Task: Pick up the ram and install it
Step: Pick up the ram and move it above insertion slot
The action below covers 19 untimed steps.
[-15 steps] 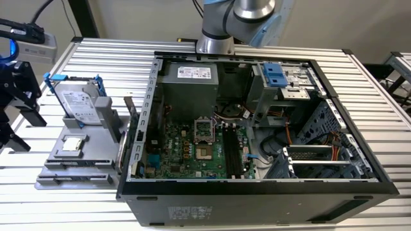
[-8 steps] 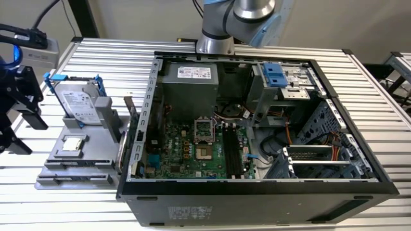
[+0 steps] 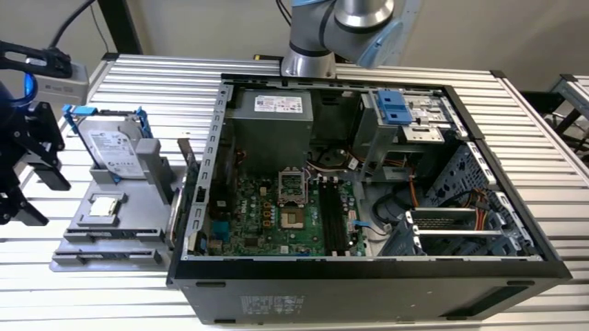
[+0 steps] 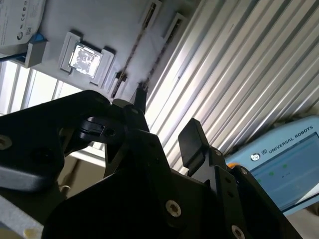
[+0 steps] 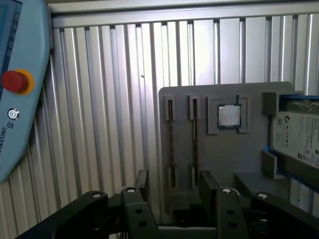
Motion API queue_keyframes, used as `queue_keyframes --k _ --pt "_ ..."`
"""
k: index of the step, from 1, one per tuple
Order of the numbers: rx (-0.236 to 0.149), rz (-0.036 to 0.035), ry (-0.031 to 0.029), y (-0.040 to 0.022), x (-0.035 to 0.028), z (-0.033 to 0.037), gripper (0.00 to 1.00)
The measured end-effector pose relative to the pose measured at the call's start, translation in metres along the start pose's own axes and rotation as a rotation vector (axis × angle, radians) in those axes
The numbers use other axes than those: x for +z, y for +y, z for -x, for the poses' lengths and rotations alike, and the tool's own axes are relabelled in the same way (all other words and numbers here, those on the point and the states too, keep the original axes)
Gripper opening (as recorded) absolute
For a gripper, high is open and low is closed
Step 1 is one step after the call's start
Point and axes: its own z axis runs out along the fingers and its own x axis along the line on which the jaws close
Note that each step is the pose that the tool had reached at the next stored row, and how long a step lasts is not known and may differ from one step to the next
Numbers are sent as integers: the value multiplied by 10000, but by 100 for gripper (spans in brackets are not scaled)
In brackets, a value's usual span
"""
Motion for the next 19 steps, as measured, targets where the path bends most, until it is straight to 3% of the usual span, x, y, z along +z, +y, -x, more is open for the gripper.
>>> queue_keyframes --k 11,17,19 --pt "-12 16 288 4 106 3 100" --pt "-18 15 415 7 165 4 100" --pt "-19 24 427 8 195 5 100"
